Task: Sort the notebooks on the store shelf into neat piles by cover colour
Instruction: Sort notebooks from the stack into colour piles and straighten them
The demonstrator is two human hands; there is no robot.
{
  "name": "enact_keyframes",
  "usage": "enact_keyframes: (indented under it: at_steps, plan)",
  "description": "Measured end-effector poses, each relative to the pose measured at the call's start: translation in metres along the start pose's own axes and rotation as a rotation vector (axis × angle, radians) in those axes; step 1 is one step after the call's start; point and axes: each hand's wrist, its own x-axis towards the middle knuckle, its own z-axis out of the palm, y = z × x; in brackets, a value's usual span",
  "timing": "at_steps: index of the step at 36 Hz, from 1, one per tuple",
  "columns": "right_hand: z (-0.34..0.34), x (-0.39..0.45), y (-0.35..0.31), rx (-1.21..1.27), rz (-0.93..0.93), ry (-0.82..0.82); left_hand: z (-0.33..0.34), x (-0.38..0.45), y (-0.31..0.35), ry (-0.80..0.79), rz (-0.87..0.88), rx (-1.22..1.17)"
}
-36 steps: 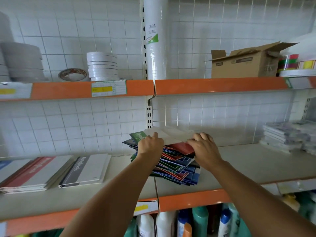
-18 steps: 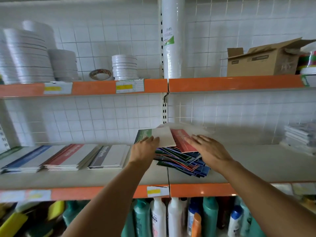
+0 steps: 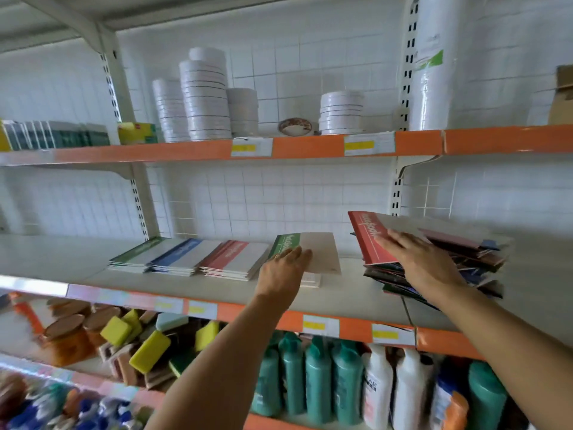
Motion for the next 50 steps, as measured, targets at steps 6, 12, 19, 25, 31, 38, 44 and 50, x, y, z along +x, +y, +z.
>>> enact_keyframes:
  at_steps: [6, 12, 19, 25, 31, 38, 44, 50]
  plan:
    - [0.008, 0.029, -0.074, 0.013, -0.045, -0.034, 0.008, -0.028, -0.075, -0.081, -0.006, -0.031]
    - [0.016, 0.043, -0.133, 0.038, -0.056, -0.078, 0.011, -0.044, -0.132, -0.121, 0.000, 0.027]
    - [0.032, 0.058, -0.167, 0.051, -0.069, -0.123, 0.015, -0.057, -0.168, -0.213, -0.068, 0.000]
    - [0.038, 0.074, -0.182, 0.063, -0.069, -0.118, 0.027, -0.057, -0.190, -0.226, -0.152, 0.021]
    - [0.044, 0.095, -0.209, 0.154, -0.032, -0.097, 0.034, -0.054, -0.215, -0.208, -0.141, 0.044]
    - [0.057, 0.127, -0.261, 0.190, -0.067, -0.170, 0.043, -0.058, -0.270, -0.214, -0.206, 0.031]
    - [0.071, 0.167, -0.311, 0.177, -0.077, -0.201, 0.052, -0.057, -0.336, -0.173, -0.210, 0.014]
    - [0.101, 0.200, -0.351, 0.053, -0.027, -0.229, 0.073, -0.048, -0.416, -0.045, -0.079, 0.009]
